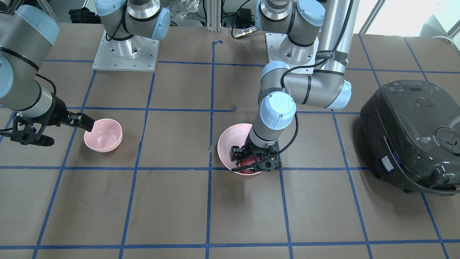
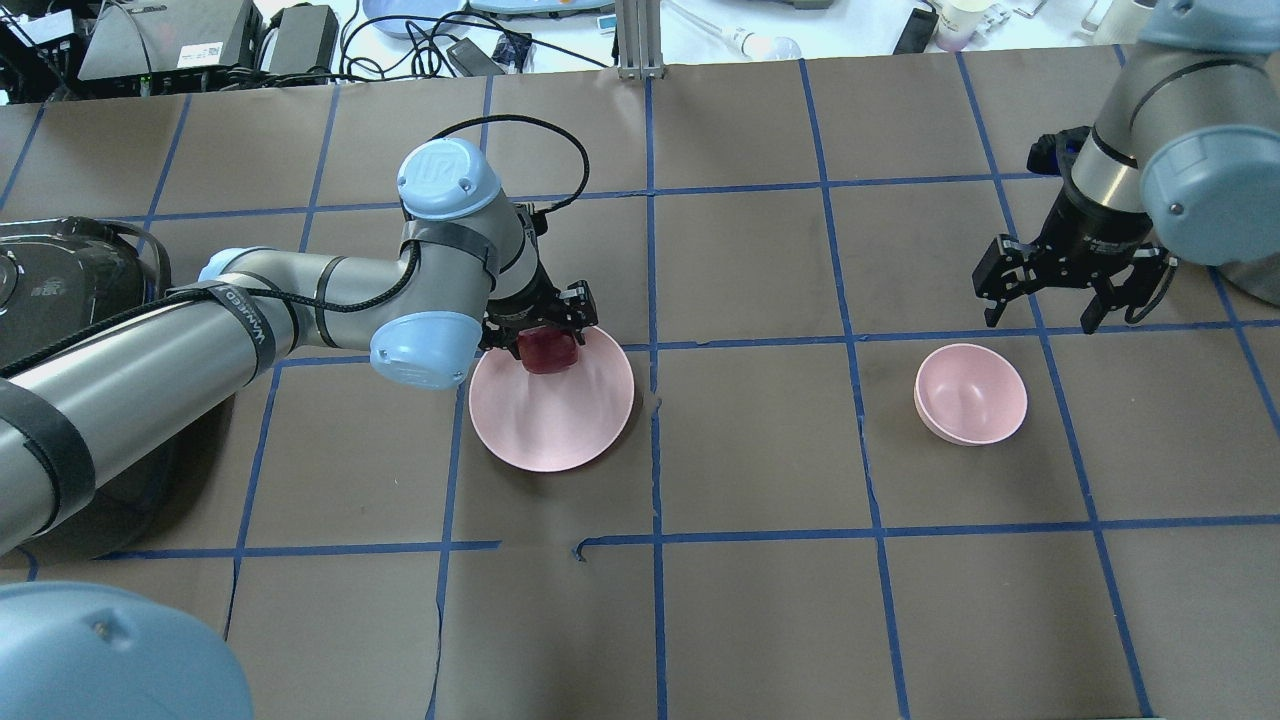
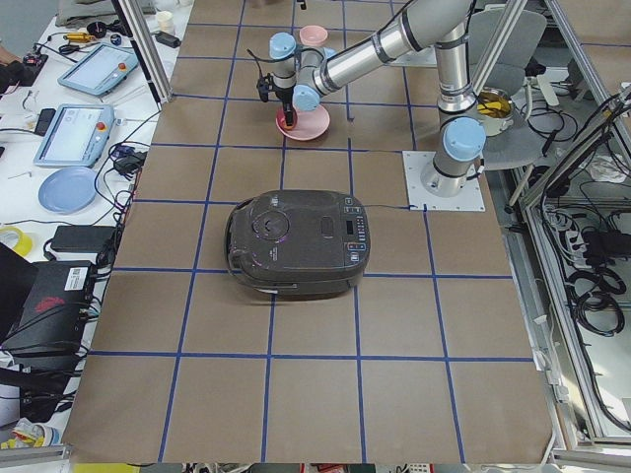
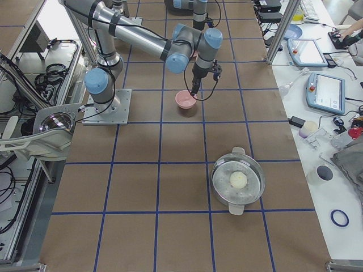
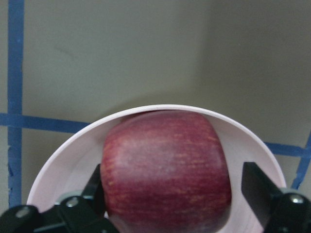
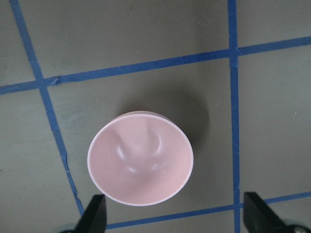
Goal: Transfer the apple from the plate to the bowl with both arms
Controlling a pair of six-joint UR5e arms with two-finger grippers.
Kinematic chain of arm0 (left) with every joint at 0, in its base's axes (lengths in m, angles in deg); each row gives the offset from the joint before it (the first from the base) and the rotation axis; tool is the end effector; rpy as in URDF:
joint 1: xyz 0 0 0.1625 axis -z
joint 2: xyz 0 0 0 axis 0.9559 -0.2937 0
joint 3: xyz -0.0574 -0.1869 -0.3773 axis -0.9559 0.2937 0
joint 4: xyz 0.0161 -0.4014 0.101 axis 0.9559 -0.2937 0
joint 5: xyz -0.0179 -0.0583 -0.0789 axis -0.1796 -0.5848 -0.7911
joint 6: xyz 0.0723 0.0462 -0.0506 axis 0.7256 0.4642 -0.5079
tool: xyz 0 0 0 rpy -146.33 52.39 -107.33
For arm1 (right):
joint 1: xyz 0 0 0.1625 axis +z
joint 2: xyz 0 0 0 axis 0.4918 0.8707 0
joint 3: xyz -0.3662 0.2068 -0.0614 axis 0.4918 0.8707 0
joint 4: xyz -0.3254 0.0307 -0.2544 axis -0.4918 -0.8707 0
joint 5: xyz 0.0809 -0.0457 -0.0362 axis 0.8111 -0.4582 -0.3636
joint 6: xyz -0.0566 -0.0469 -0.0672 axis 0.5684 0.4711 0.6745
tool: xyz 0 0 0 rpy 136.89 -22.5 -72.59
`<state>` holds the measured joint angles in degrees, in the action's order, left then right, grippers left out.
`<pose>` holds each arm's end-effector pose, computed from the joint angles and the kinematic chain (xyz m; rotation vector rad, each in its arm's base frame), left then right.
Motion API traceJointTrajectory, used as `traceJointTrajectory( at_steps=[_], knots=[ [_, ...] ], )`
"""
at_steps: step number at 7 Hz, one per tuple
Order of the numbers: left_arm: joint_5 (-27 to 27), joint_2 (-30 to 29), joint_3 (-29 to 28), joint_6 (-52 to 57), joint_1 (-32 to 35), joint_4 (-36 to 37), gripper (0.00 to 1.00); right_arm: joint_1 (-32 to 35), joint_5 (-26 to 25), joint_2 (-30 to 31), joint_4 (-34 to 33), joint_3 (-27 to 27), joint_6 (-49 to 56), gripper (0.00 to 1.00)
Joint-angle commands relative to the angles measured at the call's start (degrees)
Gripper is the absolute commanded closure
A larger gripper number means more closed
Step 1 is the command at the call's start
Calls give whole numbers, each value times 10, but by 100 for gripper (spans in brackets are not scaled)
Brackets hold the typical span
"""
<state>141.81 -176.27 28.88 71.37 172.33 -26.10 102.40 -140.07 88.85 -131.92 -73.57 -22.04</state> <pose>-0.2324 -0.5415 0.2017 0.2401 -3.0546 -0.0009 -0.0261 -0.5178 0.2977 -0.2558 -3.0936 -0.3260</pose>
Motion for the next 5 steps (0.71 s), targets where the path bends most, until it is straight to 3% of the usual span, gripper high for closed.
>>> traceJointTrajectory(
  at_steps=[1, 3, 4, 5],
  knots=[
    [67, 15, -3, 4, 0, -5, 100, -31, 1, -26, -121, -83, 31, 0],
    [63, 45, -29, -3, 10, -31, 100, -31, 7, -54, -132, -96, 30, 0],
    [61, 68, -61, -7, 15, -96, 100, -31, 10, -61, -145, -96, 32, 14],
    [61, 85, -99, -37, 27, -157, 100, -31, 12, -62, -145, -96, 32, 56]
  ],
)
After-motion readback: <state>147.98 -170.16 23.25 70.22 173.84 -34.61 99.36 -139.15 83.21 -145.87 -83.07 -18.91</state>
